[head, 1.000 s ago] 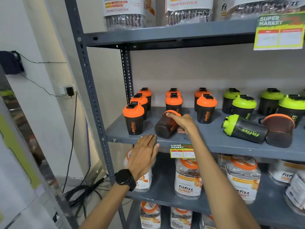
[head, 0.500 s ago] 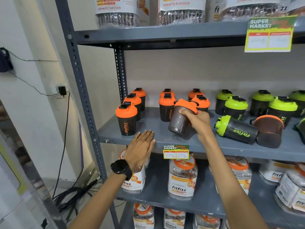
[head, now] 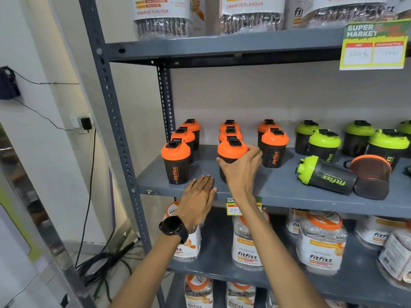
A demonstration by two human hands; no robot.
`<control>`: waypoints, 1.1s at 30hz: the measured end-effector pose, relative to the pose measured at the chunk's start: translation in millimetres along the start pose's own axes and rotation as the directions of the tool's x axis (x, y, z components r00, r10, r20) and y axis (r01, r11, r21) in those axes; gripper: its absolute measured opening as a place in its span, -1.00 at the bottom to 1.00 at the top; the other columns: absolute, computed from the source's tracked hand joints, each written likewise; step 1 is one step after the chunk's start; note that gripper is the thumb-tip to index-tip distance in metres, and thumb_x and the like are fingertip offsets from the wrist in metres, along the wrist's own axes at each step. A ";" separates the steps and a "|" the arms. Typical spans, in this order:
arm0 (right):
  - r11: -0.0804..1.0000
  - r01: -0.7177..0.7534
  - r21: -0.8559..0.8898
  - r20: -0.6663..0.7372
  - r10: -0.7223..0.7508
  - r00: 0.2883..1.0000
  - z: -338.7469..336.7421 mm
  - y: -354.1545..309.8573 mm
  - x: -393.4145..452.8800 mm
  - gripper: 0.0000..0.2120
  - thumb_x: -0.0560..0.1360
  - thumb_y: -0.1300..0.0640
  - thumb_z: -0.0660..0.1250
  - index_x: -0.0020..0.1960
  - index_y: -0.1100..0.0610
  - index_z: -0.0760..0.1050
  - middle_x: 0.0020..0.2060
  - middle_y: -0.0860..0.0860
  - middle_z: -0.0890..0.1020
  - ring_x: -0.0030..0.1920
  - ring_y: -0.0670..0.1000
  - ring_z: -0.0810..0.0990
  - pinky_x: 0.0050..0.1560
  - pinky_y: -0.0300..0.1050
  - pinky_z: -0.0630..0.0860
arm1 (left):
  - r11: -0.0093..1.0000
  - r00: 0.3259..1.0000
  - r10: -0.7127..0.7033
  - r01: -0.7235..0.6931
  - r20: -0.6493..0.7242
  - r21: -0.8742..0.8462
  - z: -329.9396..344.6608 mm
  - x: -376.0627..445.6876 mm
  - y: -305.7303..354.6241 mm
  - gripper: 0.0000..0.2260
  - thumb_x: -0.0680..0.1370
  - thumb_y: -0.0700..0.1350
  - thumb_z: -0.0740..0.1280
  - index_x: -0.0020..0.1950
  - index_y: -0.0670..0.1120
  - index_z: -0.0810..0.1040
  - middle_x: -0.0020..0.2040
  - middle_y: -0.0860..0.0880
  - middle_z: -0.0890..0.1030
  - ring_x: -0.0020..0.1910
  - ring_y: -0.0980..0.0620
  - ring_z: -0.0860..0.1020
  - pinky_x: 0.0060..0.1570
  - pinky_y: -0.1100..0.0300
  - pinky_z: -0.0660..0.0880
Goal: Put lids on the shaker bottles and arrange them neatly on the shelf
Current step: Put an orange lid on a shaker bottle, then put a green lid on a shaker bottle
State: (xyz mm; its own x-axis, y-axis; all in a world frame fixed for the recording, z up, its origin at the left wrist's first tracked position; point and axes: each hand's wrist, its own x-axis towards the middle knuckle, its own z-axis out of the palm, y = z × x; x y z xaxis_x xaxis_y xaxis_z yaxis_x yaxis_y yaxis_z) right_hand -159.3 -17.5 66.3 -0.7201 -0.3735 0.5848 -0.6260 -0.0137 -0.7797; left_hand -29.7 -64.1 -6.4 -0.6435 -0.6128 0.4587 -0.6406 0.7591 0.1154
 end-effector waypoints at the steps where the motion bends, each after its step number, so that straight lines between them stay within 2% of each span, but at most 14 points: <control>1: 1.000 0.003 -0.013 -0.006 -0.004 1.000 4.8 0.6 -1.7 -0.16 0.20 -0.02 0.67 0.30 0.22 0.30 0.23 0.18 0.42 0.27 0.17 0.44 0.17 0.00 0.51 | 1.000 1.000 -0.002 0.002 -0.002 -0.003 0.4 -0.1 -0.7 -0.49 0.67 0.07 -0.11 0.54 -0.11 0.27 0.54 -0.10 0.34 0.55 -0.03 0.21 0.54 0.04 0.04; 11: 0.993 0.007 -0.116 -0.040 -0.012 0.999 24.8 3.8 -5.0 -0.09 0.17 -0.13 0.66 0.31 0.17 0.27 0.24 0.17 0.40 0.24 0.15 0.44 0.18 0.05 0.56 | 1.000 0.998 -0.016 0.017 -0.065 0.024 11.0 0.3 -2.1 -0.46 0.66 0.08 -0.13 0.49 -0.14 0.36 0.47 -0.12 0.44 0.49 -0.06 0.33 0.52 0.00 0.13; 15: 0.999 0.008 -0.046 -0.003 -0.008 1.000 9.4 6.7 -16.8 -0.04 0.23 -0.24 0.59 0.40 0.18 0.23 0.29 0.18 0.37 0.30 0.12 0.40 0.20 -0.05 0.48 | 0.999 0.995 -0.028 0.032 -0.092 0.040 10.5 -3.5 3.5 -0.50 0.68 0.04 -0.09 0.48 -0.15 0.37 0.46 -0.14 0.45 0.48 -0.08 0.35 0.54 -0.03 0.13; 17: 0.998 0.030 0.064 -0.002 -0.030 1.000 -7.8 14.6 -28.2 -0.18 0.35 -0.25 0.50 0.38 0.16 0.25 0.27 0.14 0.37 0.27 0.07 0.42 0.19 -0.10 0.47 | 0.998 0.993 -0.040 0.045 -0.107 0.044 9.2 -9.3 9.5 -0.52 0.68 0.03 -0.08 0.48 -0.16 0.36 0.46 -0.16 0.44 0.49 -0.10 0.34 0.54 -0.05 0.12; 19: 0.987 0.074 0.144 -0.010 -0.073 0.997 -30.5 27.7 -38.4 -0.42 0.49 -0.16 0.41 0.32 0.15 0.31 0.22 0.11 0.41 0.20 0.06 0.48 0.17 -0.05 0.51 | 0.998 0.991 -0.051 0.056 -0.124 0.034 8.6 -16.7 18.3 -0.53 0.69 0.02 -0.06 0.48 -0.17 0.37 0.47 -0.16 0.43 0.50 -0.11 0.33 0.55 -0.05 0.12; 21: 0.984 0.104 0.147 -0.022 -0.102 0.995 -55.4 43.9 -41.4 -0.61 0.56 -0.03 0.37 0.25 0.16 0.37 0.15 0.10 0.46 0.10 0.03 0.51 0.13 0.01 0.52 | 0.998 0.988 -0.050 0.055 -0.143 0.032 9.5 -24.6 30.1 -0.55 0.69 0.01 -0.03 0.48 -0.17 0.37 0.47 -0.16 0.43 0.50 -0.11 0.33 0.56 -0.02 0.10; 23: 0.988 0.117 0.102 -0.026 -0.115 0.993 -81.5 58.5 -36.7 -0.71 0.57 0.08 0.36 0.20 0.17 0.41 0.09 0.08 0.50 0.02 -0.04 0.49 0.08 -0.01 0.52 | 0.999 0.987 -0.039 0.044 -0.157 0.031 11.6 -30.6 46.0 -0.56 0.69 0.00 -0.01 0.48 -0.17 0.37 0.47 -0.16 0.43 0.50 -0.11 0.33 0.56 -0.02 0.11; 28: 0.976 0.215 -0.037 -0.031 -0.216 0.976 -140.0 83.2 -1.5 -0.83 0.52 0.25 0.37 0.09 0.20 0.48 0.03 0.11 0.51 -0.06 -0.05 0.45 0.01 -0.32 0.35 | 1.000 0.988 0.001 0.001 -0.151 0.015 18.7 -28.6 98.7 -0.55 0.69 0.01 -0.01 0.50 -0.15 0.35 0.48 -0.14 0.42 0.50 -0.08 0.33 0.54 -0.03 0.17; 29: 0.971 0.232 -0.059 -0.014 -0.233 0.972 -149.9 86.8 9.5 -0.85 0.52 0.26 0.36 0.07 0.18 0.48 0.02 0.11 0.50 -0.06 -0.02 0.47 0.03 -0.32 0.34 | 1.000 0.988 0.003 -0.003 -0.153 0.005 20.1 -26.2 109.5 -0.56 0.69 0.01 0.00 0.49 -0.15 0.36 0.48 -0.14 0.42 0.50 -0.09 0.34 0.53 -0.04 0.19; 31: 0.957 0.265 -0.115 0.038 -0.262 0.964 -168.0 93.8 36.0 -0.85 0.50 0.24 0.34 0.06 0.15 0.48 0.03 0.10 0.49 -0.02 0.08 0.52 0.07 -0.15 0.42 | 1.000 0.990 0.014 -0.015 -0.140 -0.004 22.9 -19.9 128.8 -0.56 0.69 0.01 0.01 0.48 -0.15 0.37 0.47 -0.14 0.43 0.49 -0.11 0.34 0.52 -0.04 0.20; 33: 0.931 0.292 -0.221 0.143 -0.266 0.953 -184.1 98.5 65.5 -0.79 0.49 0.19 0.37 0.11 0.13 0.48 0.07 0.12 0.49 0.12 0.17 0.50 0.13 -0.01 0.44 | 0.999 0.993 0.040 -0.039 -0.109 0.005 27.5 -11.4 143.5 -0.55 0.69 0.02 -0.01 0.49 -0.15 0.37 0.47 -0.14 0.43 0.50 -0.11 0.33 0.53 -0.04 0.18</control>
State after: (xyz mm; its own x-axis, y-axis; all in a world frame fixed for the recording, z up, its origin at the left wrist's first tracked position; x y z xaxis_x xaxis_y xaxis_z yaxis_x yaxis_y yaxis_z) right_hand -323.1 127.5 69.0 -0.4777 -0.4848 0.7327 -0.8590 0.0829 -0.5052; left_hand -125.8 45.8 -19.3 -0.6189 -0.5545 0.5563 -0.6167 0.7817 0.0929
